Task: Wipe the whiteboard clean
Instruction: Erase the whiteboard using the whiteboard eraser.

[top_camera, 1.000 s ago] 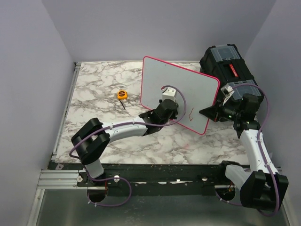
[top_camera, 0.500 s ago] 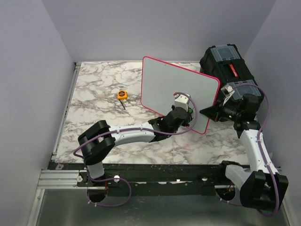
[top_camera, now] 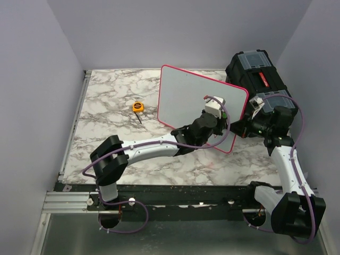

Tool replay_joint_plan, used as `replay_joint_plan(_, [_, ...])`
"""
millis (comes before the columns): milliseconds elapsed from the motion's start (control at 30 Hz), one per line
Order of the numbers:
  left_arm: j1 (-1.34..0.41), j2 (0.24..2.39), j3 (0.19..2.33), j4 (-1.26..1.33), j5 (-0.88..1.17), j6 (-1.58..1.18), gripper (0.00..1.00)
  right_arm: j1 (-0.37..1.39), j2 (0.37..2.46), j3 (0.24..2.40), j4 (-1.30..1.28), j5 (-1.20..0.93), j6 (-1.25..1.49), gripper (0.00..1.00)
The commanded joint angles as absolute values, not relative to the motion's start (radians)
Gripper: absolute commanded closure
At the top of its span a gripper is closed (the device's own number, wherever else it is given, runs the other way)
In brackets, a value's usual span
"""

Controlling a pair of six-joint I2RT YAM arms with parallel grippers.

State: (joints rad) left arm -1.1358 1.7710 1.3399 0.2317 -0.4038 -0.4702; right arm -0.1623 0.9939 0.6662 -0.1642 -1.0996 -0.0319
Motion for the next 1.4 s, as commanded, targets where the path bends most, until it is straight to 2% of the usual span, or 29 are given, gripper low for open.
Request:
replay_joint_plan(0, [-1.148, 1.832, 1.265, 0.234, -0.344, -0.504, 1.00, -0.139, 0.971, 0.687, -0.154, -1.241, -0.037, 1.00])
replay_joint_plan(233, [-1.164, 1.799, 1.099, 0.267, -0.378, -0.565, 1.00, -0.138, 0.971, 0.687, -0.151, -1.243, -0.035, 1.00])
replay_joint_plan(533, [-1.170, 1.830, 1.069, 0.178, -0.481, -0.627, 1.00, -0.139, 0.966, 0.685, -0.149, -1.241, -0.034, 1.00])
replay_joint_plan(667, [-1.119, 1.813, 1.052, 0.180, -0.516, -0.622, 1.00, -0.138, 0.965, 0.685, -0.149, -1.244, -0.034, 1.00])
replay_joint_plan(1033, [-0.984, 1.706, 1.089, 0.316, -0.611, -0.452, 1.00, -0.139, 0.967, 0.686, -0.149, -1.246, -0.034, 1.00])
replay_joint_plan(1367, [-1.071, 1.782, 1.072, 0.557, -0.508, -0.455, 1.00, -0.138, 0.971, 0.684, -0.149, -1.246, -0.034, 1.00])
